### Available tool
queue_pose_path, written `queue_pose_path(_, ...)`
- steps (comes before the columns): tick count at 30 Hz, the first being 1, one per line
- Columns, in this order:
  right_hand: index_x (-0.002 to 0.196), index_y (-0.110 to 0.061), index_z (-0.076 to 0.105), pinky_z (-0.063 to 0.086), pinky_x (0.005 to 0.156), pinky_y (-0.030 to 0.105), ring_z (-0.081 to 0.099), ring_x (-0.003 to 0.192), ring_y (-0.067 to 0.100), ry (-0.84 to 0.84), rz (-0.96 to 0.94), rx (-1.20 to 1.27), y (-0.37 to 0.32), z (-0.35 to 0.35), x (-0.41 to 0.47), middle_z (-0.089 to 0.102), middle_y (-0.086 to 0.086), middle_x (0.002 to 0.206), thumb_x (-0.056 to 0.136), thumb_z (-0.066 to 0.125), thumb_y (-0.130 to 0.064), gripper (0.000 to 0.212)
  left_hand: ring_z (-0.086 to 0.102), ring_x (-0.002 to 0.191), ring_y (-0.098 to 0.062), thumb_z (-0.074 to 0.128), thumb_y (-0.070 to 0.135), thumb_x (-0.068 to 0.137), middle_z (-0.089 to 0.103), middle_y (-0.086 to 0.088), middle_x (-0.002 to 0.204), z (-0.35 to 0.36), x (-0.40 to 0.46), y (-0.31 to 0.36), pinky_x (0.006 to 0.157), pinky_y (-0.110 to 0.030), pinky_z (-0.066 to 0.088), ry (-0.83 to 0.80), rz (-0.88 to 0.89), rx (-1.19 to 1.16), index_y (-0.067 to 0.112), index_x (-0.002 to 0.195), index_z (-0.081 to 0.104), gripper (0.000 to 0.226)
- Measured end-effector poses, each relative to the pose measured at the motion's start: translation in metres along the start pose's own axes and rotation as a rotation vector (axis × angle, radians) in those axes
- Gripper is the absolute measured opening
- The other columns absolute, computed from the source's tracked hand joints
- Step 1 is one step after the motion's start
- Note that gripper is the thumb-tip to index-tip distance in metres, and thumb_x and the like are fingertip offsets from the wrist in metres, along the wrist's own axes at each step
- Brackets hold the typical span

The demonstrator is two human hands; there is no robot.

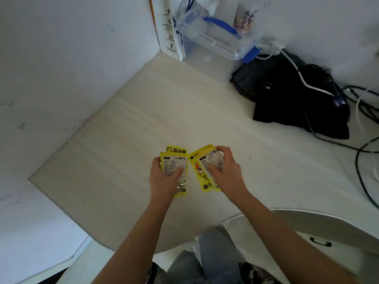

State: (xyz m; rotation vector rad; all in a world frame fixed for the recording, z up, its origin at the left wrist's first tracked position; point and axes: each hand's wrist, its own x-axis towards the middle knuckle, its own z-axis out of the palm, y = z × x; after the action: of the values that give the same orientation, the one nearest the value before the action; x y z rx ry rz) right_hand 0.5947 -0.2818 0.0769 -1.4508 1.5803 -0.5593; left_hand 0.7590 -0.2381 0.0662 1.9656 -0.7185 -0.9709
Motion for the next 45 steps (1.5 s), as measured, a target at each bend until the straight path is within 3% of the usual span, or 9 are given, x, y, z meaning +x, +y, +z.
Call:
queue_pose_path(4,0.123,-0.027,0.044,0.042,0.049,0.014,0.054,0.063,-0.002,0.095,0.097,0.038,0.023,-0.010,-0.055,0.059,-0.007,0.080,0.087,0.063,-0.014,0.043,0.066,0.077,-0.013,0.078,0.019,0.073,0.066,0.006,0.085,0.003,-0.038,-0.013,0.070,-0.035,0.055,-0.114,0.045,0.043,0.019,0.093,0.055,0.030)
queue_pose_path(7,0.123,-0.026,0.045,0.048,0.055,0.026,0.059,0.066,0.012,0.147,0.170,0.077,0.041,-0.020,-0.092,0.059,-0.007,0.077,0.086,0.064,-0.014,0.044,0.065,0.077,-0.010,0.077,0.018,0.074,0.065,0.008,0.085,0.008,-0.066,-0.019,0.069,-0.032,0.054,-0.184,0.058,0.072,0.019,0.094,0.056,0.030)
queue_pose_path(11,0.123,-0.026,0.045,0.052,0.063,0.035,0.063,0.078,0.029,0.251,0.228,0.108,0.070,-0.039,-0.135,0.064,0.010,0.082,0.085,0.064,-0.012,0.045,0.065,0.079,-0.008,0.078,0.017,0.073,0.065,0.011,0.086,0.025,-0.105,-0.026,0.070,-0.028,0.052,-0.288,0.079,0.128,0.021,0.096,0.055,0.033)
queue_pose_path(16,0.121,-0.028,0.047,0.047,0.051,0.022,0.061,0.074,0.017,0.377,0.316,0.184,0.112,-0.069,-0.190,0.058,-0.012,0.079,0.086,0.062,-0.011,0.043,0.067,0.077,-0.010,0.079,0.020,0.071,0.068,0.008,0.084,0.057,-0.153,-0.037,0.069,-0.029,0.052,-0.398,0.139,0.185,0.023,0.094,0.057,0.032)
queue_pose_path(21,0.122,-0.026,0.047,0.045,0.052,0.017,0.059,0.071,0.014,0.505,0.380,0.199,0.160,-0.109,-0.249,0.060,-0.004,0.084,0.086,0.063,-0.012,0.043,0.064,0.070,0.000,0.077,0.014,0.072,0.068,0.009,0.082,0.098,-0.215,-0.043,0.059,-0.018,0.047,-0.511,0.222,0.232,0.022,0.095,0.058,0.031)
queue_pose_path(27,0.120,-0.021,0.050,0.058,0.067,0.042,0.062,0.081,0.023,0.601,0.502,0.251,0.230,-0.167,-0.329,0.061,0.000,0.093,0.085,0.064,-0.014,0.038,0.065,0.066,0.003,0.078,0.013,0.071,0.070,0.008,0.082,0.158,-0.312,-0.068,0.057,-0.015,0.050,-0.615,0.248,0.269,0.022,0.093,0.057,0.031)
queue_pose_path(34,0.103,-0.018,0.051,0.050,0.058,0.028,0.059,0.072,0.018,0.641,0.557,0.231,0.307,-0.245,-0.412,0.060,-0.007,0.079,0.085,0.063,-0.014,0.022,0.066,0.075,-0.004,0.081,0.015,0.071,0.069,0.009,0.084,0.237,-0.436,-0.095,0.063,-0.019,0.047,-0.694,0.243,0.286,0.022,0.093,0.058,0.033)
queue_pose_path(40,0.109,-0.012,0.053,0.052,0.070,0.037,0.062,0.081,0.027,0.679,0.609,0.243,0.356,-0.305,-0.451,0.063,0.002,0.088,0.084,0.064,-0.016,0.028,0.067,0.080,-0.010,0.080,0.018,0.072,0.070,0.007,0.088,0.304,-0.494,-0.098,0.072,-0.027,0.050,-0.742,0.259,0.326,0.025,0.094,0.057,0.032)
queue_pose_path(45,0.120,-0.010,0.050,0.044,0.048,0.024,0.057,0.062,0.011,0.695,0.673,0.312,0.388,-0.348,-0.445,0.061,0.001,0.086,0.086,0.061,-0.018,0.036,0.067,0.085,-0.014,0.080,0.024,0.073,0.070,0.003,0.094,0.357,-0.519,-0.098,0.078,-0.029,0.050,-0.778,0.269,0.355,0.019,0.101,0.058,0.036)
